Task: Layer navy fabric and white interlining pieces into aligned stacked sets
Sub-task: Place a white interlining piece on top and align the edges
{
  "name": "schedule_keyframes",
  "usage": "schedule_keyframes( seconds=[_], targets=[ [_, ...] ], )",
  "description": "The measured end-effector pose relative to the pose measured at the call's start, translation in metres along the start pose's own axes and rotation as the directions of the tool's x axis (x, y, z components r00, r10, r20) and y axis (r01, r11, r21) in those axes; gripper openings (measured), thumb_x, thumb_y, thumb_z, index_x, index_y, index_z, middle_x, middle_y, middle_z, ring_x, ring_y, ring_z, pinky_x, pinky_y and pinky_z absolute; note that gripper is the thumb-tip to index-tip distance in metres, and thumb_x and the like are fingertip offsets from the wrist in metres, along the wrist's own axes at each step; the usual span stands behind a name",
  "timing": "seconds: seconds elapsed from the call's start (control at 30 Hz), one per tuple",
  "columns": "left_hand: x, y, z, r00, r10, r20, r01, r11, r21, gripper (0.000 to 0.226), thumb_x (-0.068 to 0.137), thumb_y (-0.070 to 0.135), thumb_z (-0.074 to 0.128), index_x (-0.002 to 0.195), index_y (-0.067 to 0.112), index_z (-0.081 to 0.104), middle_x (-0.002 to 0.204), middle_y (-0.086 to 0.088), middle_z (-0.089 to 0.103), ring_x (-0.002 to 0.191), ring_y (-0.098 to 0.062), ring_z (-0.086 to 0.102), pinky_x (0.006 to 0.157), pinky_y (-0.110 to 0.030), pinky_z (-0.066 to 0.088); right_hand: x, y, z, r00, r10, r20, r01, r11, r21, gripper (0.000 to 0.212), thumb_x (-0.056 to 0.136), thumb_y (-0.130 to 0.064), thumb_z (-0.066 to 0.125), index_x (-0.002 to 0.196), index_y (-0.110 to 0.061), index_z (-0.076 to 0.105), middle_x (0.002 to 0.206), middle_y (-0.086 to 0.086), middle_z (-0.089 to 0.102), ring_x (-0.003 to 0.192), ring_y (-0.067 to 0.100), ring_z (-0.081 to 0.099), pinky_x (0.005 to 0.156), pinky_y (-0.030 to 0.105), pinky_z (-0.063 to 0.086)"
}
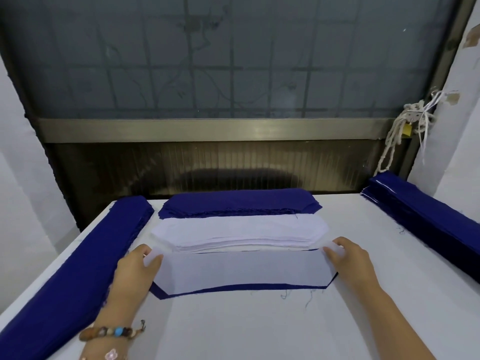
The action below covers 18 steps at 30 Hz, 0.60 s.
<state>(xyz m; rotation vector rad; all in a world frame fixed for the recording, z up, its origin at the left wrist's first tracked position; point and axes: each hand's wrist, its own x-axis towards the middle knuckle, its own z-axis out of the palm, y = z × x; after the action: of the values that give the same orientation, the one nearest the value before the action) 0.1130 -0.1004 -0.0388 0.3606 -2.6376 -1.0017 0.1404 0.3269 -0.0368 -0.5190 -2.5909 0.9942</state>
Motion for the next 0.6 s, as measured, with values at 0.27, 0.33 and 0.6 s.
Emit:
schedule_keyframes(
  seconds=[0.27, 0.33, 0.6],
  targets=[
    [-0.0025, -0.0029, -0.0015, 0.999, -0.039, -0.008, 0.039, 0.998, 0.046, 0.018, 0.090, 0.020, 0.056, 0.076, 0.012, 0.050, 0.071, -0.007, 0.058, 0.062, -0.021, 0.056, 0.058, -0.032, 0.050, -0.0017, -0.0019, 0.0036, 1.000, -0.009, -0.017, 0.008, 0.997, -0.071, 0.016, 0.087, -0.032, 0.063, 0.083, -0.018, 0.057, 0.069, -0.005, 0.055, 0.069, 0.024, 0.055, 0.058, 0.029, 0.038],
    [-0.0028, -0.0039, -0.0032, 0.998, -0.054, 0.008, 0.054, 0.998, 0.035, 0.015, 0.085, 0.017, 0.059, 0.074, 0.011, 0.051, 0.070, -0.006, 0.058, 0.058, -0.019, 0.050, 0.056, -0.031, 0.047, -0.0030, -0.0020, 0.0042, 1.000, -0.016, -0.021, 0.015, 0.998, -0.067, 0.014, 0.087, -0.031, 0.064, 0.081, -0.020, 0.057, 0.066, -0.005, 0.056, 0.065, 0.022, 0.054, 0.056, 0.029, 0.037],
    [-0.0046, 0.0028, 0.0059, 0.997, 0.026, 0.079, -0.028, 0.999, 0.027, 0.018, 0.092, 0.015, 0.058, 0.078, 0.017, 0.047, 0.072, -0.004, 0.054, 0.060, -0.017, 0.050, 0.057, -0.032, 0.047, -0.0048, 0.0002, 0.0002, 0.996, -0.049, -0.070, 0.043, 0.994, -0.097, 0.007, 0.092, -0.020, 0.055, 0.099, -0.018, 0.055, 0.071, 0.007, 0.057, 0.068, 0.027, 0.054, 0.059, 0.032, 0.042]
  ],
)
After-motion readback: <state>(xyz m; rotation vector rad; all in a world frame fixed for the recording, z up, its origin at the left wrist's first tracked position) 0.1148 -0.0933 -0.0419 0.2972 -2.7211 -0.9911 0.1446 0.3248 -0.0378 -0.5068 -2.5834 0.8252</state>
